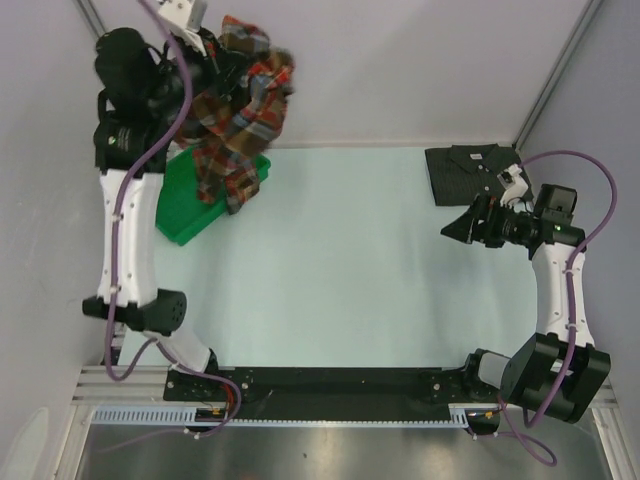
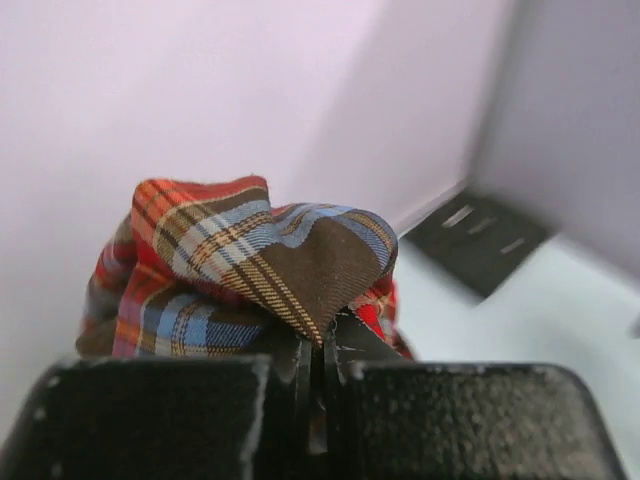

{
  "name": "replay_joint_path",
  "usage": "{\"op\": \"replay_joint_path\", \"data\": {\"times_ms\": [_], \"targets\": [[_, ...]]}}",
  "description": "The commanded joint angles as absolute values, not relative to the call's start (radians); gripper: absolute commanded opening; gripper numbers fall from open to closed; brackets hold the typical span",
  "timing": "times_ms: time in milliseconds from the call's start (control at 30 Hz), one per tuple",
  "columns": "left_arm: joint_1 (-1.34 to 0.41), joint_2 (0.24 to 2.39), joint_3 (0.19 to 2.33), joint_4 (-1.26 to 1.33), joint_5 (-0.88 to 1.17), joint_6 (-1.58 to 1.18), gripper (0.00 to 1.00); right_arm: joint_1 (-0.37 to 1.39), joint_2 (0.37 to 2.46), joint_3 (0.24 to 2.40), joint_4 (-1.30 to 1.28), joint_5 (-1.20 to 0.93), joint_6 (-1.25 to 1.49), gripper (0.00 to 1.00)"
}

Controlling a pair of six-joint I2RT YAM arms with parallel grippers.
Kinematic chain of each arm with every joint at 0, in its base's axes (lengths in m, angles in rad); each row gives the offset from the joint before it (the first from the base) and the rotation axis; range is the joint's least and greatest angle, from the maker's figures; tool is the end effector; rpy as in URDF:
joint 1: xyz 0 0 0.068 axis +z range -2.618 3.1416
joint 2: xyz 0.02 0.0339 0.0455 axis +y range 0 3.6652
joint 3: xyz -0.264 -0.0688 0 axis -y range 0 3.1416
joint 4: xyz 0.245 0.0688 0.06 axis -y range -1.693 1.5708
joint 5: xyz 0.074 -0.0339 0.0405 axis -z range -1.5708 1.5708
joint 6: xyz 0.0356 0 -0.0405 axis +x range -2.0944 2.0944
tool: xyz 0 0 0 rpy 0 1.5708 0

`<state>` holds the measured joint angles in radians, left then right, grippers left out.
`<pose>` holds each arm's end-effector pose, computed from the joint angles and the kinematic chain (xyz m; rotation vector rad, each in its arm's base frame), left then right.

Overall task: Fold and stack the long sleeve shirts
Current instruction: Grab the shirt from the pile, then move the shirt to the center of the board

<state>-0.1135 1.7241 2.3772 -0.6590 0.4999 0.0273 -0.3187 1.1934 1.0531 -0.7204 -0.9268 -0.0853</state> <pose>0.3197 -0.0536 0.5703 0.5000 1.5143 -0.4605 0.2329 -0.0469 0.3117 -0.1441 2.1645 0.8855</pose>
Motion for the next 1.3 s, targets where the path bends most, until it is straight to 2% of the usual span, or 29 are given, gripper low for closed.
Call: {"op": "replay_joint_path", "data": {"times_ms": [0, 233, 367, 433, 500, 567, 600, 667, 700, 733, 800, 867, 900, 1000, 1100, 1267], "targets": [[-0.184, 1.615, 2.422, -0.376, 0.629, -0.239, 0.0, -0.339, 1.161, 1.071, -0.683, -0.951, -0.064, 1.0], [-0.242, 1.557, 2.356, -0.11, 0.765, -0.465, 0.0, -0.347, 1.144, 1.057, -0.675, -0.951, -0.061, 1.0], [-0.244, 1.516, 2.173, -0.197, 0.817, -0.389, 0.0, -0.347, 1.146, 1.063, -0.689, -0.951, -0.074, 1.0], [-0.244, 1.465, 2.001, -0.23, 0.819, -0.333, 0.0, -0.347, 1.152, 1.074, -0.709, -0.953, -0.093, 1.0], [-0.261, 1.453, 1.907, -0.349, 0.789, -0.18, 0.02, -0.347, 1.166, 1.089, -0.716, -0.96, -0.098, 1.0], [-0.302, 1.482, 1.905, -0.59, 0.726, 0.041, 0.13, -0.338, 1.181, 1.1, -0.724, -0.965, -0.109, 1.0], [-0.363, 1.495, 1.904, -0.673, 0.691, 0.116, 0.26, -0.334, 1.186, 1.112, -0.724, -0.956, -0.109, 1.0], [-0.422, 1.526, 1.882, -0.844, 0.628, 0.284, 0.58, -0.322, 1.198, 1.123, -0.722, -0.947, -0.121, 1.0], [-0.449, 1.532, 1.841, -0.865, 0.553, 0.307, 0.78, -0.315, 1.21, 1.134, -0.726, -0.94, -0.127, 1.0], [-0.442, 1.519, 1.807, -0.867, 0.542, 0.29, 0.92, -0.308, 1.215, 1.141, -0.739, -0.934, -0.138, 1.0], [-0.37, 1.485, 1.656, -0.81, 0.589, 0.267, 0.99, -0.278, 1.224, 1.155, -0.762, -0.914, -0.185, 1.0], [-0.319, 1.419, 1.538, -0.749, 0.601, 0.284, 0.99, -0.244, 1.224, 1.164, -0.779, -0.864, -0.218, 1.0], [-0.274, 1.401, 1.422, -0.733, 0.6, 0.299, 0.99, -0.194, 1.218, 1.164, -0.784, -0.844, -0.253, 1.0], [-0.172, 1.358, 1.252, -0.712, 0.639, 0.328, 0.99, -0.051, 1.219, 1.152, -0.795, -0.753, -0.296, 1.0], [-0.088, 1.362, 1.139, -0.657, 0.661, 0.282, 0.99, 0.126, 1.244, 1.134, -0.764, -0.668, -0.321, 1.0], [-0.069, 1.459, 1.078, -0.627, 0.591, 0.318, 0.97, 0.4, 1.376, 1.152, -0.686, -0.465, -0.318, 1.0]]}}
